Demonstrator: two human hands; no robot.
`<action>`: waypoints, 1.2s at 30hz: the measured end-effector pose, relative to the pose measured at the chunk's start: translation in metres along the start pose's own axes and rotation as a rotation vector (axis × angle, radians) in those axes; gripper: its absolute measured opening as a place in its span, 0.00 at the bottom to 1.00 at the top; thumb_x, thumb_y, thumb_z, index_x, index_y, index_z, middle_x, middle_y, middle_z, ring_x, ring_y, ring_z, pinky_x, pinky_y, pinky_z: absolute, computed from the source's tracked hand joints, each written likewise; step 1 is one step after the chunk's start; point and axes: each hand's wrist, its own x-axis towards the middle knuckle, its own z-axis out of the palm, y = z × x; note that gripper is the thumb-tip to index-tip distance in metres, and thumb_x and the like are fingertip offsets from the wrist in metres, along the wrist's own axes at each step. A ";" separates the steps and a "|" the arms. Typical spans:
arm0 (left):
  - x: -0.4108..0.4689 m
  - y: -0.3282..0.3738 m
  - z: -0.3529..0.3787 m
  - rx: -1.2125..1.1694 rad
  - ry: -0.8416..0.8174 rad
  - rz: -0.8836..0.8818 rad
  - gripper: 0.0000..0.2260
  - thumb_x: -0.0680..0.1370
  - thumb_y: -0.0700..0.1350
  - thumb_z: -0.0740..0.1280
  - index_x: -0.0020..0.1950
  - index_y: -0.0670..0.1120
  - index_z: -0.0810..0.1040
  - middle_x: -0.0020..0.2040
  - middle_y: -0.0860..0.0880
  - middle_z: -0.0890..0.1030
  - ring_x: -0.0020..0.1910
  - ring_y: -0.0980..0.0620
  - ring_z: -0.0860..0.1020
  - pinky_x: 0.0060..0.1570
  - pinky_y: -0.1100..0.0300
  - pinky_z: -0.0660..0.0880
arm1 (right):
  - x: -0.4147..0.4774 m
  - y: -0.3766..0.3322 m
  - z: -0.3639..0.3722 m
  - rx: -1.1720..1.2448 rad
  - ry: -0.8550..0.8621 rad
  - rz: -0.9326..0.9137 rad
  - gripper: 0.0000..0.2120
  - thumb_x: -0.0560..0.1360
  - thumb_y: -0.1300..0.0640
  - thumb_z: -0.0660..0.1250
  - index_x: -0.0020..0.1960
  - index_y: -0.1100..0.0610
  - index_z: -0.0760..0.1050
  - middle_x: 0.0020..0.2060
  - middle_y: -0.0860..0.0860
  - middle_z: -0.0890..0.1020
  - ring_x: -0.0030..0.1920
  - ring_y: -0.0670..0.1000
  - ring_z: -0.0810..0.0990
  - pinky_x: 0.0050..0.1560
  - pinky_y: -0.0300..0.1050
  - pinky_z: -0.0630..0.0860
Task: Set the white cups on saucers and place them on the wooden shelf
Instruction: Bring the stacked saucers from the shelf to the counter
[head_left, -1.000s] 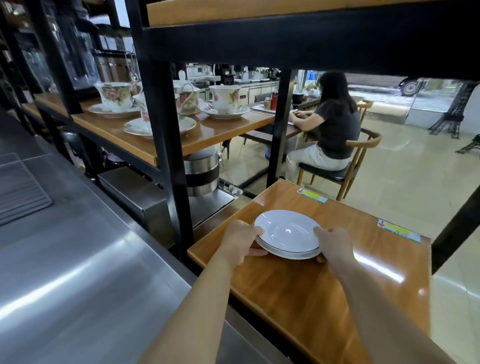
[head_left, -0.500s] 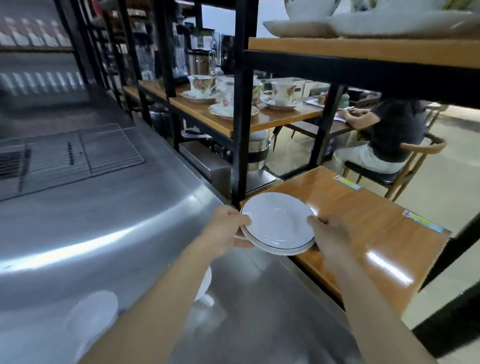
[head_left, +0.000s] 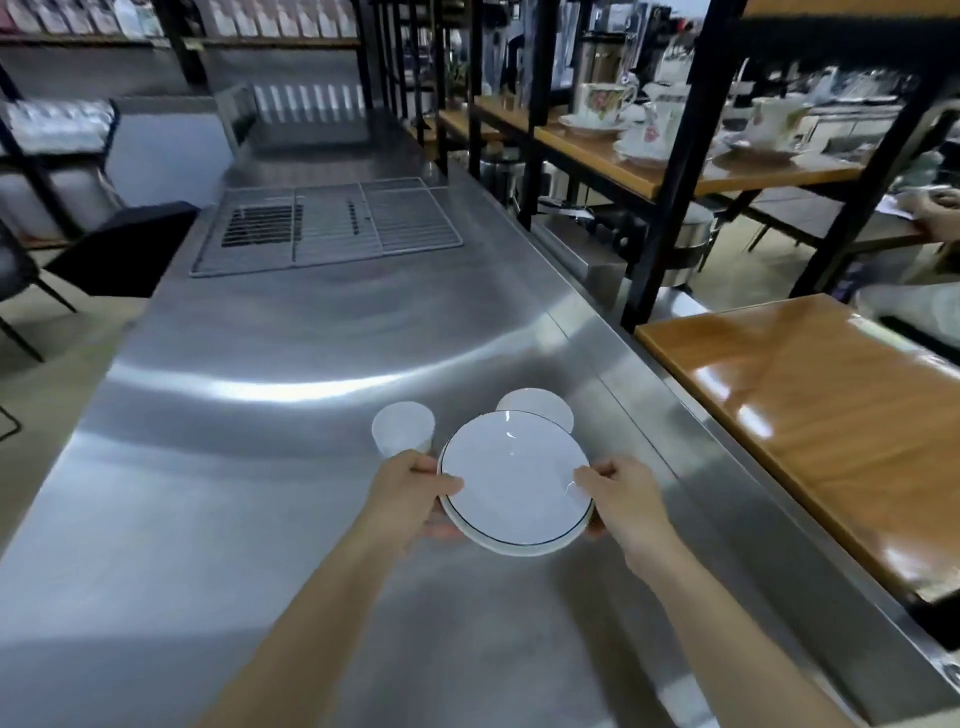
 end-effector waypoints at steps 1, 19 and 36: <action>-0.004 -0.009 -0.010 -0.001 0.021 -0.019 0.06 0.72 0.32 0.67 0.46 0.37 0.72 0.44 0.39 0.79 0.35 0.45 0.79 0.28 0.51 0.81 | -0.003 0.006 0.010 -0.005 -0.030 0.015 0.07 0.71 0.61 0.64 0.36 0.61 0.70 0.30 0.57 0.75 0.25 0.54 0.72 0.20 0.39 0.70; -0.018 -0.090 -0.085 0.016 0.245 -0.166 0.08 0.72 0.32 0.67 0.50 0.33 0.74 0.45 0.36 0.78 0.39 0.41 0.80 0.29 0.48 0.82 | -0.020 0.064 0.101 -0.184 -0.238 0.112 0.08 0.73 0.60 0.65 0.37 0.60 0.69 0.32 0.58 0.77 0.25 0.56 0.76 0.22 0.42 0.73; 0.007 -0.094 -0.088 0.711 0.299 0.010 0.10 0.72 0.46 0.68 0.45 0.44 0.68 0.38 0.51 0.73 0.41 0.47 0.72 0.32 0.58 0.63 | -0.017 0.055 0.094 -0.576 -0.193 -0.086 0.11 0.72 0.49 0.66 0.42 0.57 0.70 0.33 0.48 0.75 0.40 0.55 0.75 0.41 0.48 0.71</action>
